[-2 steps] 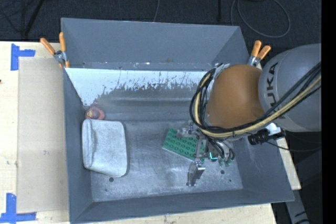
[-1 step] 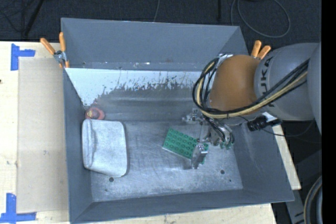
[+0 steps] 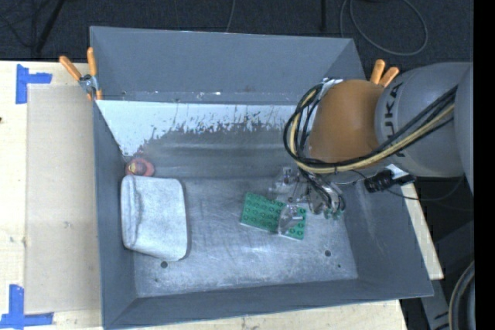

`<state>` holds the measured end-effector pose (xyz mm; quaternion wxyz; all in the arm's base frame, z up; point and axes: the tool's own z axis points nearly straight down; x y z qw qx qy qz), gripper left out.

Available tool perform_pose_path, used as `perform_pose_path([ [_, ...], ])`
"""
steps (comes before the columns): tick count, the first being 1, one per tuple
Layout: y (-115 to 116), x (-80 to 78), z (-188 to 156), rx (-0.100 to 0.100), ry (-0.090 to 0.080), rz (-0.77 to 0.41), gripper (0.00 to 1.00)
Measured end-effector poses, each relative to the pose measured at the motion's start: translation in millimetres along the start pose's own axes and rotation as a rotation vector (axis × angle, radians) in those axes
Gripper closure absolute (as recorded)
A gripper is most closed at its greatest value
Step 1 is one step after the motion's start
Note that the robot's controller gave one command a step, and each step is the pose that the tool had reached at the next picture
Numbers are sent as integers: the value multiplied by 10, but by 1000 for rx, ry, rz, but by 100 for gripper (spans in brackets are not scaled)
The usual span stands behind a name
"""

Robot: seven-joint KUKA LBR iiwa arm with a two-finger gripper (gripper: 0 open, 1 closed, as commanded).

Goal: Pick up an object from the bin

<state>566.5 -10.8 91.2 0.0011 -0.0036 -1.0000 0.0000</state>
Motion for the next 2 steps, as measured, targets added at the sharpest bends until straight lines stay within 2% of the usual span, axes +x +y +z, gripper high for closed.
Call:
perform_pose_path([
  [1, 47, -53, -1004, 1, -9, -182, 100],
  [2, -507, 68, -1135, 2, -4, -415, 100],
])
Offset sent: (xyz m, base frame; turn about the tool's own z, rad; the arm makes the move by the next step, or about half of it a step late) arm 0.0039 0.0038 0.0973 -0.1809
